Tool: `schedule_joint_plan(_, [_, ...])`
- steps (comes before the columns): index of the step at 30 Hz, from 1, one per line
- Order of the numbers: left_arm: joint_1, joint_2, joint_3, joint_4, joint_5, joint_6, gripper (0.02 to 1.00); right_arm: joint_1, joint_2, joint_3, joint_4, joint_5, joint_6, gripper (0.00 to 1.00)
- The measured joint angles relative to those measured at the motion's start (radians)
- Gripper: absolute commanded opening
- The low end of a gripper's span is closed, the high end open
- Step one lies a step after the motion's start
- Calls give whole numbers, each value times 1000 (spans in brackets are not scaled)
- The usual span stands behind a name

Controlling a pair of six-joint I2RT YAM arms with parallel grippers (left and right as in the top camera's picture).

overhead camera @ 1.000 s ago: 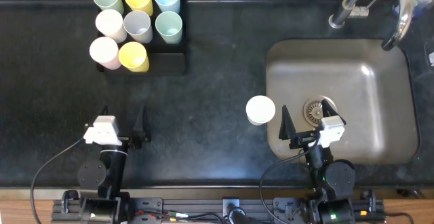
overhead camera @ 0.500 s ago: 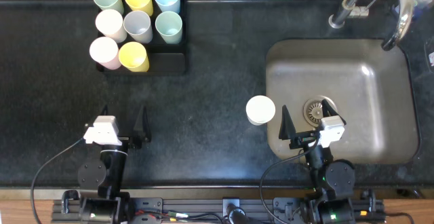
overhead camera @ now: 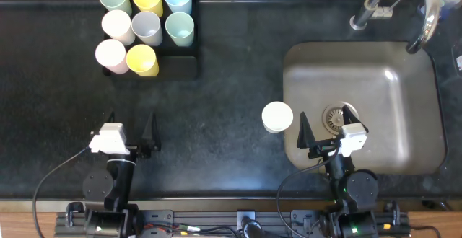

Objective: Store Cups

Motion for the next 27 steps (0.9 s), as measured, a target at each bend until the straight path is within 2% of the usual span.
schedule_joint_plan(10, [0,0,0,0,2,0,1000,0,31,42,-61,14,0,998])
schedule_joint_plan(19, [0,0,0,0,3,0,1000,0,417,572,-407,82,0,998])
schedule_joint_plan(27, [0,-1,0,0,6,0,1000,0,855,1010,-825,44,-1,996])
